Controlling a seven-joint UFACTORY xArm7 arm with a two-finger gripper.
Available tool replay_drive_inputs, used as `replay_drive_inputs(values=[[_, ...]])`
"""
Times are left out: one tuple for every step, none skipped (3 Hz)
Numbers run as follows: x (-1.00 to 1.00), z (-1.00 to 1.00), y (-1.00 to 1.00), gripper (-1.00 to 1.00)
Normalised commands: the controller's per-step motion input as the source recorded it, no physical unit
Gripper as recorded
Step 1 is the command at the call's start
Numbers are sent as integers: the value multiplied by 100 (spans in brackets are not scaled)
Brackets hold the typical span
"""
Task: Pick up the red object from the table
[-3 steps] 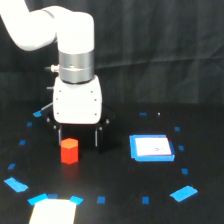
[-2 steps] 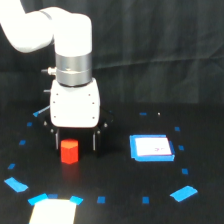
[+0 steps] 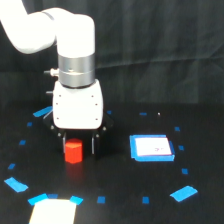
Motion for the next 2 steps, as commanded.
replay_drive_inputs(values=[[16,3,14,-100],[-29,19,-24,-100]])
